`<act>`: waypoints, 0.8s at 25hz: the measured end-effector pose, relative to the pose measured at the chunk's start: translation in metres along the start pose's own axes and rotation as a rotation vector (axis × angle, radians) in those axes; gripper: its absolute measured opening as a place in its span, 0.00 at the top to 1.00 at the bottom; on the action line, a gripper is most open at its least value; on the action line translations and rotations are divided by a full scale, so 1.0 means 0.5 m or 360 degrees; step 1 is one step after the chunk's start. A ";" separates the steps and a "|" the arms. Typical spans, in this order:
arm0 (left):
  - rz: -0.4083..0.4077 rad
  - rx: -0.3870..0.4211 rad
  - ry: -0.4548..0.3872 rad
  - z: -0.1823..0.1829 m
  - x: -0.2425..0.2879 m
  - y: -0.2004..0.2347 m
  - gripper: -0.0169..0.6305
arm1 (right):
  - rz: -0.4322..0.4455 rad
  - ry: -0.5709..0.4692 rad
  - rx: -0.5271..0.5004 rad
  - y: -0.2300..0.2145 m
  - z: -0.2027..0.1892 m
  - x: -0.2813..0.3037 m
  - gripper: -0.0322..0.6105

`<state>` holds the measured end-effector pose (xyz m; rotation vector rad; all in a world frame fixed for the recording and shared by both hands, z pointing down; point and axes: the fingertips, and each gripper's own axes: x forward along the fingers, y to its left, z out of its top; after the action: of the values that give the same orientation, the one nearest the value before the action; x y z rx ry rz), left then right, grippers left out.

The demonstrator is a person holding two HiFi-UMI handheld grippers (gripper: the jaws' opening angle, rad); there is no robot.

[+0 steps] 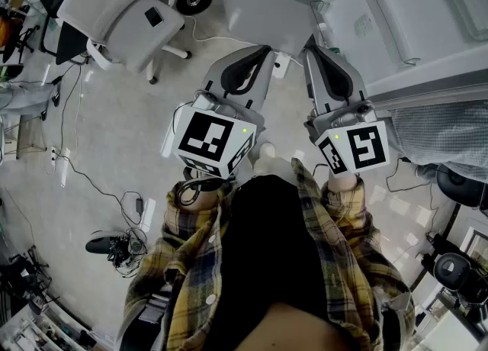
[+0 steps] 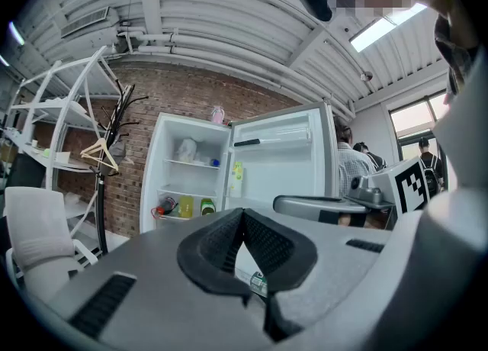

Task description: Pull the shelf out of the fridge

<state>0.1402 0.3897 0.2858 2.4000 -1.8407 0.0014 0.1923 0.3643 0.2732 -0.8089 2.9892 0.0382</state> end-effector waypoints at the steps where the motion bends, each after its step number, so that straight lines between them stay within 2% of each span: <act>1: 0.0000 -0.0001 -0.0006 0.001 0.002 -0.001 0.97 | -0.0002 -0.0011 0.0005 -0.002 0.002 -0.001 0.92; 9: 0.0019 -0.0003 -0.0037 -0.001 0.018 -0.021 0.97 | 0.0005 -0.0053 0.0022 -0.025 0.002 -0.027 0.92; 20: 0.0125 -0.0039 -0.0025 -0.022 0.012 -0.029 0.97 | 0.0072 -0.0044 0.0081 -0.035 -0.018 -0.044 0.92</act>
<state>0.1566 0.3885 0.2960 2.3168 -1.9289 -0.0335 0.2197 0.3599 0.2830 -0.7298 2.9692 -0.0253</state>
